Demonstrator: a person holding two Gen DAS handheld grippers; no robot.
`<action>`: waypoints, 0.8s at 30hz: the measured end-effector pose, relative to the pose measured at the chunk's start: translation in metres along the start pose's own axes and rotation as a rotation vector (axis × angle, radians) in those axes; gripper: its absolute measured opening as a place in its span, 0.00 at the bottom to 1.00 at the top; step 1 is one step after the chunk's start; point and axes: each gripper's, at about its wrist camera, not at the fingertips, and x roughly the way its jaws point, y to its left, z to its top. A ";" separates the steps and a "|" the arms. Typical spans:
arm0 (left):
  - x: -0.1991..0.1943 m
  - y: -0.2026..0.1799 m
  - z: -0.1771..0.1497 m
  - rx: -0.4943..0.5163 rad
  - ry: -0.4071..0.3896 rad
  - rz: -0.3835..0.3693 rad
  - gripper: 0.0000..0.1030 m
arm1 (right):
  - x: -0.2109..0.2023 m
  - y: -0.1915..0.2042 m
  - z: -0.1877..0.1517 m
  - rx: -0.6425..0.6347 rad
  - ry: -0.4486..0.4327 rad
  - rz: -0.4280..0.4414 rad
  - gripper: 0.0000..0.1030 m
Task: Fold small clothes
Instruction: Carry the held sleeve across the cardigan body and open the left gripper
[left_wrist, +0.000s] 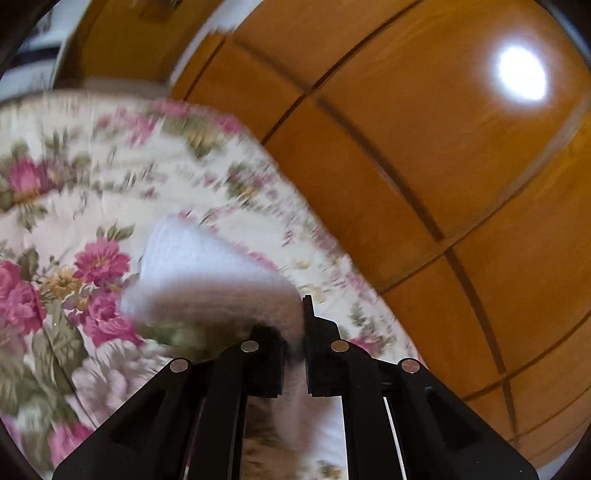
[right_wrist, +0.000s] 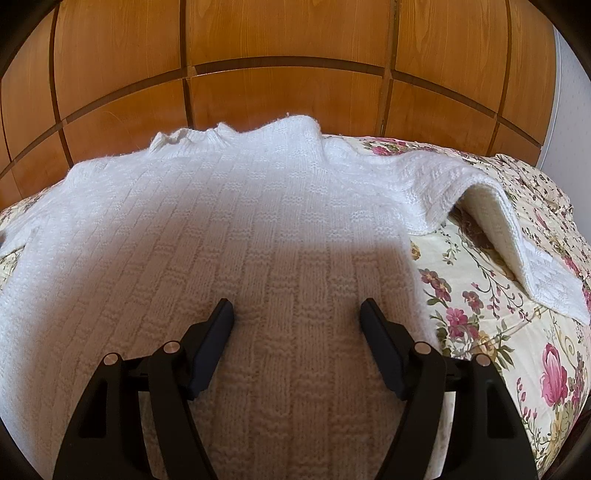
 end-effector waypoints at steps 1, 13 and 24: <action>-0.007 -0.016 -0.004 0.028 -0.030 -0.009 0.06 | 0.000 0.000 0.000 0.000 0.000 0.000 0.69; -0.020 -0.203 -0.107 0.450 0.067 -0.331 0.06 | 0.001 0.001 0.000 0.001 -0.001 -0.006 0.71; -0.029 -0.297 -0.244 0.752 0.257 -0.477 0.06 | 0.001 -0.002 0.000 0.014 -0.004 0.009 0.71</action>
